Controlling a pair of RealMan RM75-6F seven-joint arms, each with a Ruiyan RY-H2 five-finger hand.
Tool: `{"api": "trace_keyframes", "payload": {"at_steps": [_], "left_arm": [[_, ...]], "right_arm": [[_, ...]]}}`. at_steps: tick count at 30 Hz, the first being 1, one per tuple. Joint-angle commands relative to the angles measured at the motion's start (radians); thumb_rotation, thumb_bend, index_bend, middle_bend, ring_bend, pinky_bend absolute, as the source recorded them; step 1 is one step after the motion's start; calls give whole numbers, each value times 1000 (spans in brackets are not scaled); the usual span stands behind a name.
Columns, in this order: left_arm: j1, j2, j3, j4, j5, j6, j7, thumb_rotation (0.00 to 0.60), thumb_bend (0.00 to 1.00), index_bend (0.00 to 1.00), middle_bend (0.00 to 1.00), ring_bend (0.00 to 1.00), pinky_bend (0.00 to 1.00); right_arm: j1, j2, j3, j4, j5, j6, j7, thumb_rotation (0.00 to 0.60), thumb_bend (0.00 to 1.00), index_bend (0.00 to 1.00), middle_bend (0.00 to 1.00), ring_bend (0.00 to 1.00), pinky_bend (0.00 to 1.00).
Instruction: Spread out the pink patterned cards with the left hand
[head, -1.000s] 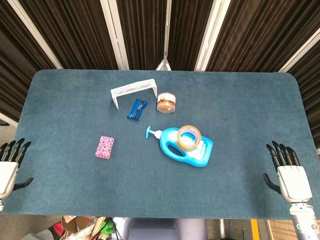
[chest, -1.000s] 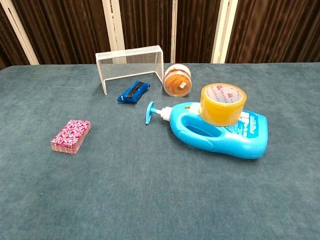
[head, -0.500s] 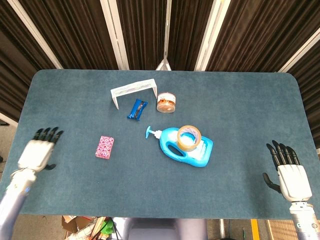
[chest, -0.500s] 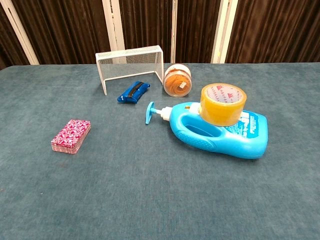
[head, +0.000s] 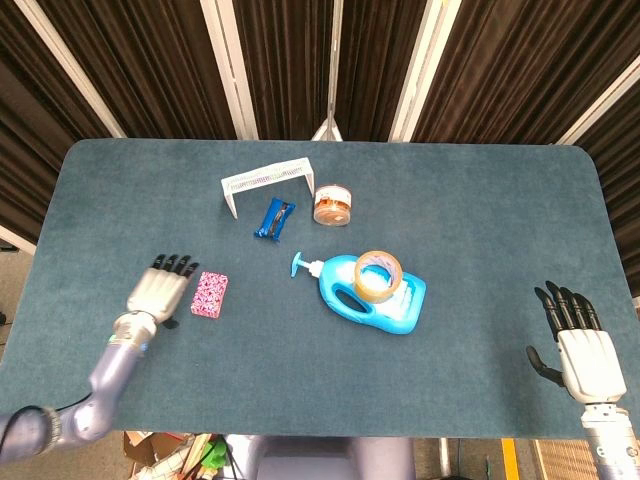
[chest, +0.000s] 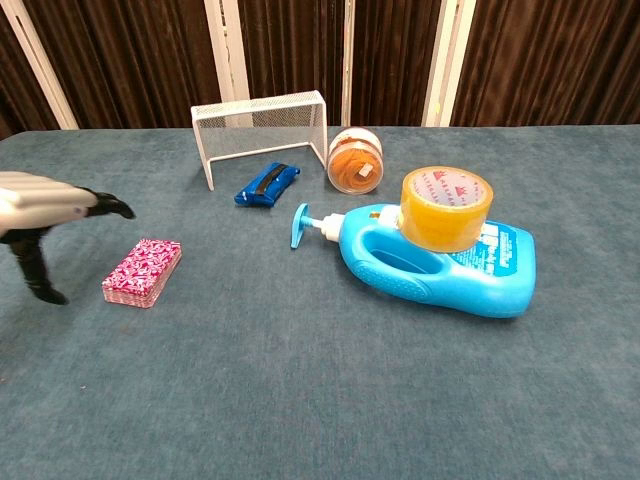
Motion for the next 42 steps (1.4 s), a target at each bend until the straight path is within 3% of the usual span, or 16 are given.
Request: {"api": "trace_keyframes", "payload": {"at_steps": [1, 9, 15, 17, 21, 25, 31, 42], "left_arm": [[-31, -29, 5, 18, -32, 8, 16, 600, 154, 77, 0, 0, 0], [-110, -110, 19, 86, -116, 23, 44, 600, 168, 85, 0, 0, 0], [-135, -145, 25, 122, -130, 28, 23, 600, 256, 118, 0, 0, 0], [-136, -156, 28, 132, -118, 37, 4, 600, 316, 180, 0, 0, 0], [-130, -169, 35, 144, -78, 56, -37, 600, 414, 425, 0, 0, 4], [-116, -168, 37, 141, -29, 66, -92, 600, 444, 515, 0, 0, 7], [-88, -109, 36, 62, 52, 88, -179, 600, 459, 555, 0, 0, 7], [-21, 25, 134, -114, 203, 111, -243, 600, 464, 564, 0, 0, 7]], "right_arm": [[0, 0, 0, -1, -1, 0, 1, 600, 363, 0, 0, 0, 87], [1, 6, 1, -3, 4, -5, 15, 600, 363, 0, 0, 0, 87], [1, 6, 0, -3, 3, -5, 18, 600, 363, 0, 0, 0, 87], [1, 6, 0, -3, 3, -5, 19, 600, 363, 0, 0, 0, 87], [1, 6, 0, -4, 4, -4, 19, 600, 363, 0, 0, 0, 87], [0, 6, 0, -4, 2, -2, 20, 600, 363, 0, 0, 0, 87], [-1, 5, -1, -4, 2, -1, 17, 600, 363, 0, 0, 0, 87], [-2, 4, 0, -8, 6, -1, 12, 600, 363, 0, 0, 0, 87]]}}
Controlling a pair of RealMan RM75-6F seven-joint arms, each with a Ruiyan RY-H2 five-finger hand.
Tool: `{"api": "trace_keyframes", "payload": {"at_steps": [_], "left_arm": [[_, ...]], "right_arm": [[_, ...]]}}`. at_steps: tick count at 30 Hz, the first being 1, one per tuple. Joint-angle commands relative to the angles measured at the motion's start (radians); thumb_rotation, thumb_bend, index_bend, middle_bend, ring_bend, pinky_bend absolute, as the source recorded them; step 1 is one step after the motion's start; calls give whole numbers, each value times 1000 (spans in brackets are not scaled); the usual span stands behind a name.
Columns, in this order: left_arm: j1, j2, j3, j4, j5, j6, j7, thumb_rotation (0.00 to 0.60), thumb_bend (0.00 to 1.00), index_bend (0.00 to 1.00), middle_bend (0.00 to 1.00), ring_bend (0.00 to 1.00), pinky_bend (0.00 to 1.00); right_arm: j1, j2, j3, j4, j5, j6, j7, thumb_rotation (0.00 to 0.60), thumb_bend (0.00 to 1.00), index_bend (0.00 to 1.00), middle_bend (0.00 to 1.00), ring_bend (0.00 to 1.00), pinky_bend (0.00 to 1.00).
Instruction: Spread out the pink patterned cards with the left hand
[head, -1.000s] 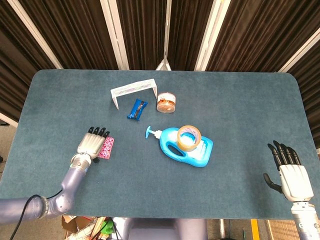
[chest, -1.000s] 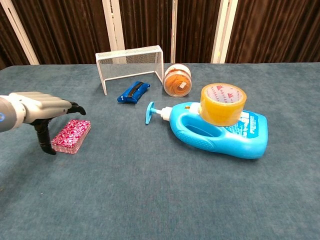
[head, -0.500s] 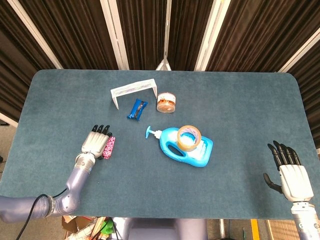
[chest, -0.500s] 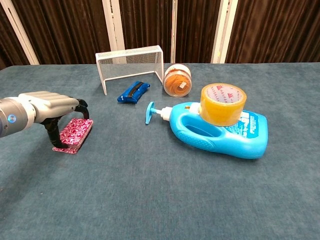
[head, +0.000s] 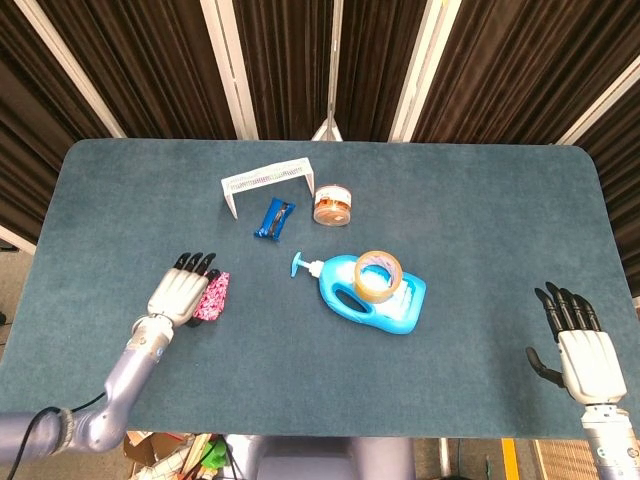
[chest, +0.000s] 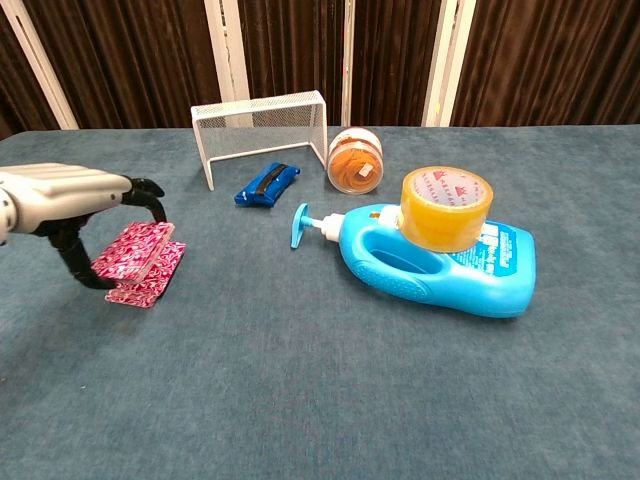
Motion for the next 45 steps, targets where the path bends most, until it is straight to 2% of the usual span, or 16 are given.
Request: {"api": "trace_keyframes", "payload": {"at_steps": [1, 8, 13, 16, 19, 21, 24, 27, 36, 45], "left_arm": [[28, 32, 46, -54, 67, 5, -25, 600, 464, 564, 0, 0, 7], [39, 22, 89, -74, 135, -12, -32, 600, 459, 551, 0, 0, 7], [30, -24, 100, -49, 147, -43, -25, 600, 437, 494, 0, 0, 6], [24, -46, 97, -29, 136, -51, -18, 600, 389, 426, 0, 0, 6], [18, -57, 99, -20, 127, -60, -8, 600, 303, 318, 0, 0, 2], [14, -58, 101, -19, 116, -65, 0, 600, 234, 192, 0, 0, 0], [8, -58, 105, -22, 90, -69, 19, 600, 183, 59, 0, 0, 0], [5, -55, 106, -26, 74, -69, 29, 600, 153, 8, 0, 0, 0], [7, -17, 91, -59, 61, -52, 0, 600, 147, 2, 0, 0, 0], [0, 23, 85, -64, 28, -58, -11, 600, 147, 115, 0, 0, 0]], "right_arm": [[0, -1, 2, 0, 3, 0, -2, 600, 363, 0, 0, 0, 87], [-1, -2, 3, -2, 6, 2, -4, 600, 363, 0, 0, 0, 87], [-1, -2, 6, -3, 8, 4, 4, 600, 363, 0, 0, 0, 87], [-1, -2, 7, 0, 6, 5, 9, 600, 364, 0, 0, 0, 87], [-1, -2, 7, 1, 7, 4, 12, 600, 363, 0, 0, 0, 87], [-1, -2, 7, 1, 7, 3, 13, 600, 363, 0, 0, 0, 87], [0, -1, 7, 2, 5, 4, 13, 600, 363, 0, 0, 0, 87], [0, -1, 7, 2, 5, 4, 14, 600, 363, 0, 0, 0, 87], [-1, -3, 5, 1, 3, 5, 9, 600, 363, 0, 0, 0, 87], [0, -5, 5, 0, 2, 4, 6, 600, 364, 0, 0, 0, 87]]}}
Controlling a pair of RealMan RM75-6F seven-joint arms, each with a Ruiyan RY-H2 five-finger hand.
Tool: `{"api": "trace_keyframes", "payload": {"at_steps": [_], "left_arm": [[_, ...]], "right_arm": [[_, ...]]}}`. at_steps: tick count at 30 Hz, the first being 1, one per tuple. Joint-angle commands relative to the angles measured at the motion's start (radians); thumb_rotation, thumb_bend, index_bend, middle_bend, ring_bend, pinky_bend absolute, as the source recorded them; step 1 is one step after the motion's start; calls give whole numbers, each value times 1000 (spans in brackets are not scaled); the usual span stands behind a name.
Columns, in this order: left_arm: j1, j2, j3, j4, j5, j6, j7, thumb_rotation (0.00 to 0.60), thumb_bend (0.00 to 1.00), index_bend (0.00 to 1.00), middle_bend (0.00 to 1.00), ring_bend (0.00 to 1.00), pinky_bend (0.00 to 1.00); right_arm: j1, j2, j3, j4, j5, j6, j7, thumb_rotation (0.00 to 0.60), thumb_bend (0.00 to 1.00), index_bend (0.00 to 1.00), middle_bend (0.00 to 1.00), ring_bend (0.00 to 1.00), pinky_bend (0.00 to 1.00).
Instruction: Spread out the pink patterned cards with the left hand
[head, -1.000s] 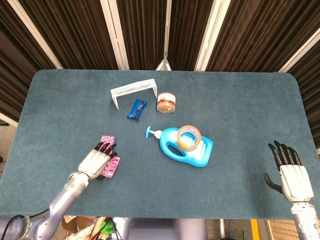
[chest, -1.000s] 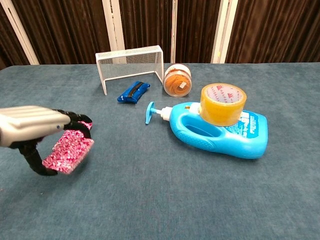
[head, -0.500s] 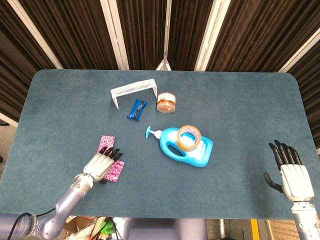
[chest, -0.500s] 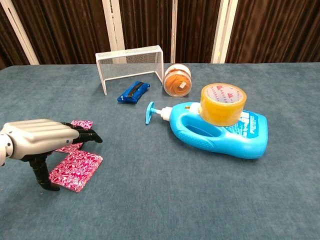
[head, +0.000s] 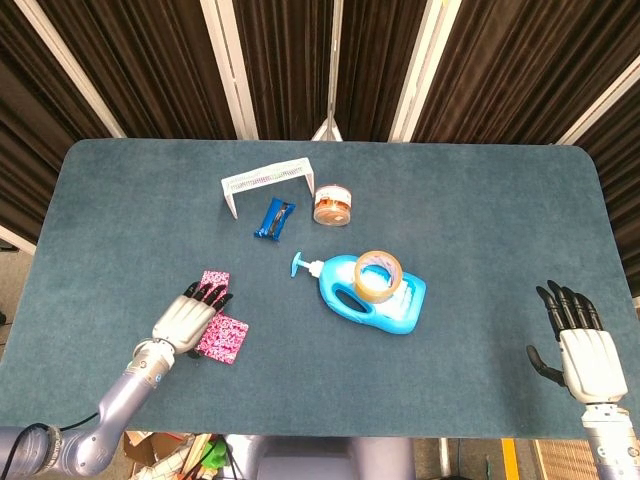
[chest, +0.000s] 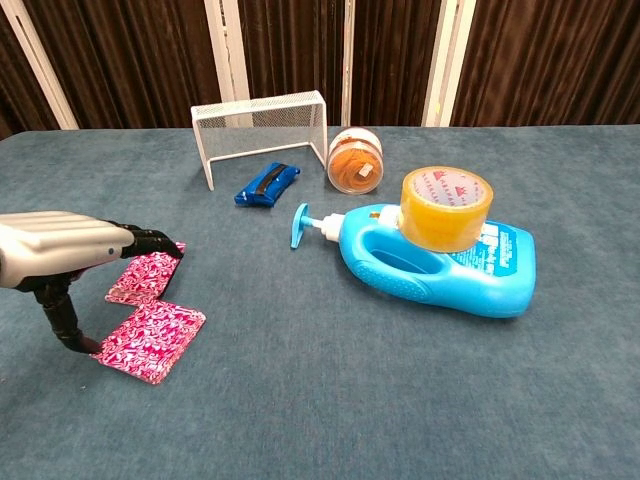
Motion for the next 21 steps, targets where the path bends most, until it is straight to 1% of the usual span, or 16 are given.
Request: {"api": "trace_keyframes", "payload": {"at_steps": [1, 9, 21], "left_arm": [[-7, 3, 1, 2, -9, -13, 1, 600, 147, 122, 0, 0, 0], [-30, -28, 9, 6, -29, -34, 26, 600, 147, 171, 0, 0, 0], [-65, -84, 16, 27, -110, -22, 89, 600, 148, 200, 0, 0, 0]], "right_arm": [[0, 0, 0, -1, 0, 0, -1, 600, 363, 0, 0, 0, 87], [-1, 1, 0, -1, 0, 1, 1, 600, 362, 0, 0, 0, 87], [0, 3, 0, -3, -2, 2, 6, 600, 363, 0, 0, 0, 87]]}}
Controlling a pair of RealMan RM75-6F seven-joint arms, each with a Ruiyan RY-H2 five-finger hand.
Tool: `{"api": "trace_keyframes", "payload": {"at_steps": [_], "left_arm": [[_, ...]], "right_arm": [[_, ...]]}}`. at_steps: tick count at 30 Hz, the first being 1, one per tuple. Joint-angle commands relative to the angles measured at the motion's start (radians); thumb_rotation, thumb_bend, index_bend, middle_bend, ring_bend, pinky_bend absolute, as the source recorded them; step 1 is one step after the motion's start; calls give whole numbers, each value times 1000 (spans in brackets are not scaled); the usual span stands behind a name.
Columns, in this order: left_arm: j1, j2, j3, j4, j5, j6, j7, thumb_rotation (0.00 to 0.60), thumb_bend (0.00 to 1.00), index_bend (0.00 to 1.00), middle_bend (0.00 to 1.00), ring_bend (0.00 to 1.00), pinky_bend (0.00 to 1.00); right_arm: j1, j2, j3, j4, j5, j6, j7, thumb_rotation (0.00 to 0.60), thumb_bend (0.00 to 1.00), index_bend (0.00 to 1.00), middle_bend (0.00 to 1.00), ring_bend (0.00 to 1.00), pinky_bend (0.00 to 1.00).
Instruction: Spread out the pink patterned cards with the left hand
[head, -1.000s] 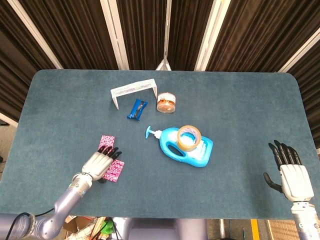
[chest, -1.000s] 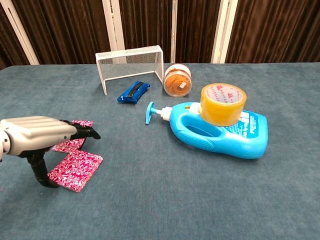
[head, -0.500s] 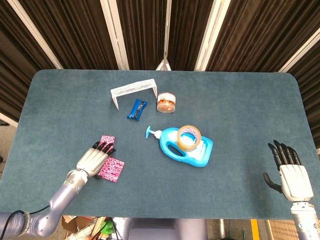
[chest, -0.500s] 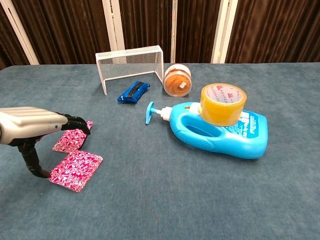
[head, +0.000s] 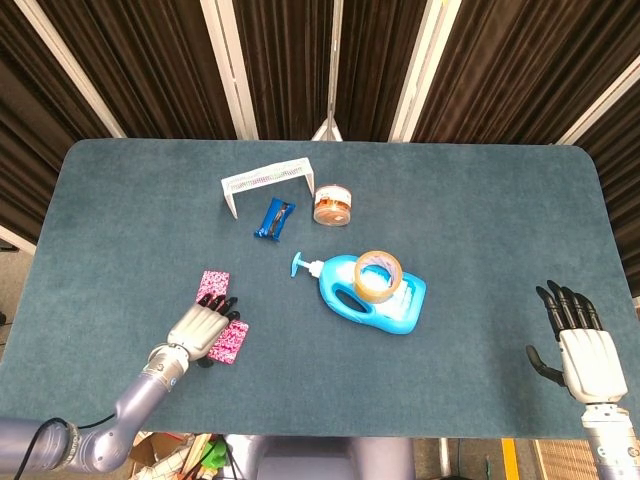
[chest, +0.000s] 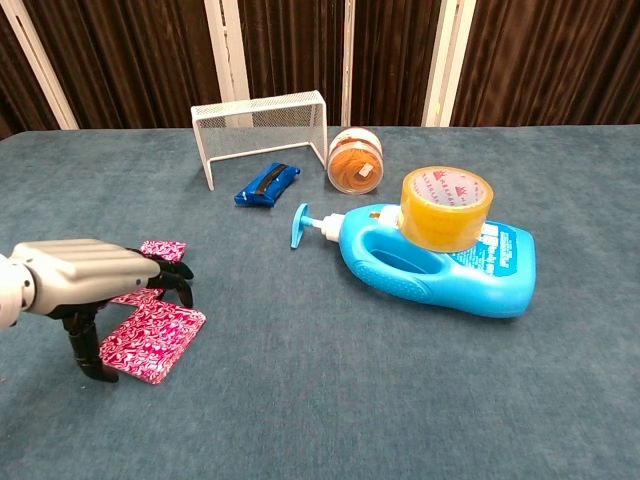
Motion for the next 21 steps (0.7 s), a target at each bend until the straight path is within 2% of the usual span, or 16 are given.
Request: {"api": "trace_keyframes", "payload": {"at_steps": [1, 5, 7, 9, 12, 21], "left_arm": [[-5, -7, 0, 4, -8, 4, 4, 600, 150, 204, 0, 0, 0], [-12, -19, -1, 13, -21, 4, 8, 600, 218, 261, 0, 0, 0], [-14, -28, -3, 17, -21, 5, 5, 600, 292, 326, 0, 0, 0], [-13, -36, -4, 20, -13, 9, -3, 600, 366, 432, 0, 0, 0], [-6, -46, -8, 25, 9, 22, -21, 600, 414, 525, 0, 0, 0], [1, -37, -20, 14, 46, 27, -67, 600, 443, 587, 0, 0, 0]], "right_arm": [[0, 1, 0, -2, -1, 1, 1, 600, 364, 0, 0, 0, 87], [0, -1, 0, 0, 0, 1, 1, 600, 364, 0, 0, 0, 87], [0, 0, 0, 0, 0, 1, 1, 600, 364, 0, 0, 0, 87], [0, 0, 0, 0, 0, 0, 1, 600, 363, 0, 0, 0, 87], [0, 0, 0, 0, -1, 1, 3, 600, 363, 0, 0, 0, 87], [-1, 0, 0, 0, -2, 2, 6, 600, 363, 0, 0, 0, 87]]}}
